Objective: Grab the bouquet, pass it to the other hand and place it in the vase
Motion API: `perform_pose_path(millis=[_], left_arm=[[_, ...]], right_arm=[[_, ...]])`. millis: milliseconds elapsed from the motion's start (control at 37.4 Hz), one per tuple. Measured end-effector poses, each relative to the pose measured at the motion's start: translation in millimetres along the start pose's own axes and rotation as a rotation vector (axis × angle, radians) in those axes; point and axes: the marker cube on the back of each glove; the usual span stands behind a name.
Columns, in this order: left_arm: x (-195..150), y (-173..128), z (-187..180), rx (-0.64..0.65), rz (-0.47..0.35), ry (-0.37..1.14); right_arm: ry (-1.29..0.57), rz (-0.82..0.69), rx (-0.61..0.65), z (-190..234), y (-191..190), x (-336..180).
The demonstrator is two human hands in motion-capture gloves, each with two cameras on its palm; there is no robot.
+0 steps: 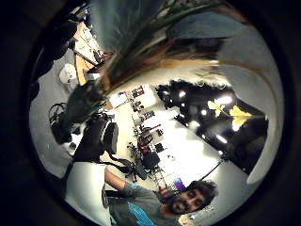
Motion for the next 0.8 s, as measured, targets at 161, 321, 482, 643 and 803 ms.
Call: perform_pose_path(millis=[161, 321, 482, 643, 803], left_arm=[[13.0, -5.6, 14.2, 0.016, 0.017, -0.002], [17.1, -3.8, 19.7, 0.050, -0.006, 0.045], [15.6, -6.2, 14.3, 0.047, 0.052, -0.001], [27.2, -10.6, 4.1, 0.022, -0.041, 0.073], [59.6, -30.5, -26.1, 0.018, 0.013, 0.111]], right_arm=[[-0.133, -0.067, -0.032, 21.3, 1.3, -8.0], [-0.171, -0.052, -0.053, 37.0, 4.0, -8.1], [-0.113, -0.040, -0.101, 40.7, 2.2, -5.2], [-0.063, 0.002, -0.335, 36.3, -1.3, -15.1], [0.240, 0.003, -0.709, 9.3, -8.0, -30.2]])
